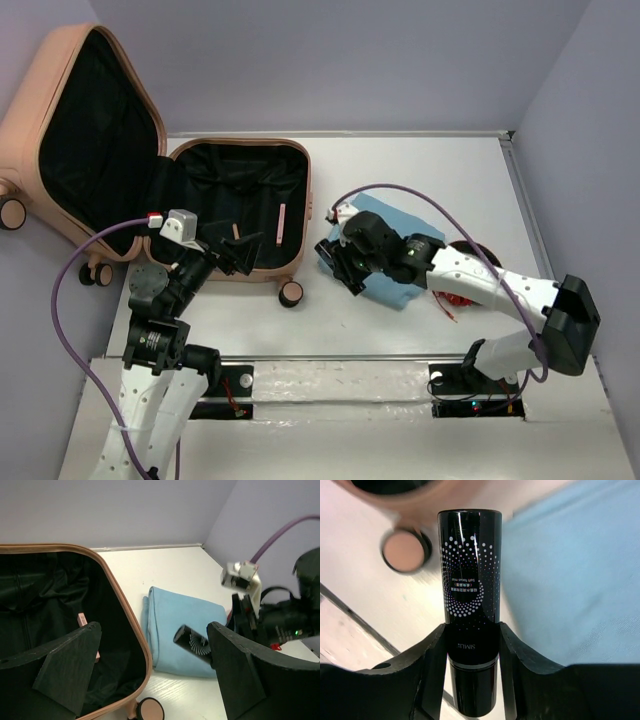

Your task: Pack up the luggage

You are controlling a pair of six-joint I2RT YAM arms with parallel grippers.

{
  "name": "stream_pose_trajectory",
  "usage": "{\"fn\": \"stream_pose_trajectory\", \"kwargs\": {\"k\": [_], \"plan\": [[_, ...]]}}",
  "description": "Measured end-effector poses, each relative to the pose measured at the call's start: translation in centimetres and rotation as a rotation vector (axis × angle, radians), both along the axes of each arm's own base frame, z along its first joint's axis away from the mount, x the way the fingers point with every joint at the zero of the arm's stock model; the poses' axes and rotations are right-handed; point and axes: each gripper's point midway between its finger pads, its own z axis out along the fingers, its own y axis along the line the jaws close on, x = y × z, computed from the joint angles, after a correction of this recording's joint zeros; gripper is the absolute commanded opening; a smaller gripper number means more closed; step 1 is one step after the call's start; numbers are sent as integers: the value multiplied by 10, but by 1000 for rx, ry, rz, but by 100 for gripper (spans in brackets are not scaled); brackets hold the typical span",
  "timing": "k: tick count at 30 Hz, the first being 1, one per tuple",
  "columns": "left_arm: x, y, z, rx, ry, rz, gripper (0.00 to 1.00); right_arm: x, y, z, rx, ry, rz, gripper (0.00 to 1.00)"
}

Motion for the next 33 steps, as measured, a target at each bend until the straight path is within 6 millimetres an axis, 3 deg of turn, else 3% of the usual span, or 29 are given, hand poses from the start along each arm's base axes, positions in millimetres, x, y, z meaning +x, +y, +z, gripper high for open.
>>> {"fn": "stream_pose_trajectory", "kwargs": {"k": [3, 7, 10, 12, 14, 17, 18, 20, 22, 23, 26, 30, 32, 33], "plan": [[0, 0, 0, -1, -2, 2, 99, 21, 20, 39, 44, -65, -10, 11], [-1, 3, 3, -4, -12, 16, 99, 65, 78, 79, 125, -149, -9, 12], [-2, 5, 4, -6, -15, 27, 99, 106, 127, 87, 187, -188, -26, 13], [-2, 6, 4, -7, -15, 33, 99, 127, 153, 83, 214, -197, -41, 17], [-2, 7, 3, -8, -14, 37, 99, 151, 178, 65, 227, -190, -63, 23], [-2, 8, 3, -8, -14, 43, 99, 181, 197, 32, 250, -140, -104, 44], [-2, 7, 3, -8, -13, 42, 99, 190, 197, 18, 250, -113, -121, 60], [-2, 7, 3, -8, -12, 41, 99, 203, 190, -7, 244, -53, -151, 77], [-2, 6, 3, -8, -11, 40, 99, 211, 180, -15, 245, -16, -179, 81], [-3, 6, 3, -8, -11, 39, 99, 215, 176, -16, 247, -13, -189, 81], [-4, 5, 3, -9, -14, 34, 99, 225, 155, 9, 282, -35, -223, 81], [-6, 5, 4, -11, -17, 33, 99, 212, 91, 65, 334, -107, -297, 84], [-7, 4, 4, -12, -18, 28, 99, 199, 31, 96, 360, -177, -394, 89], [-8, 3, 4, -13, -17, 27, 99, 191, -18, 102, 350, -230, -493, 88]]}}
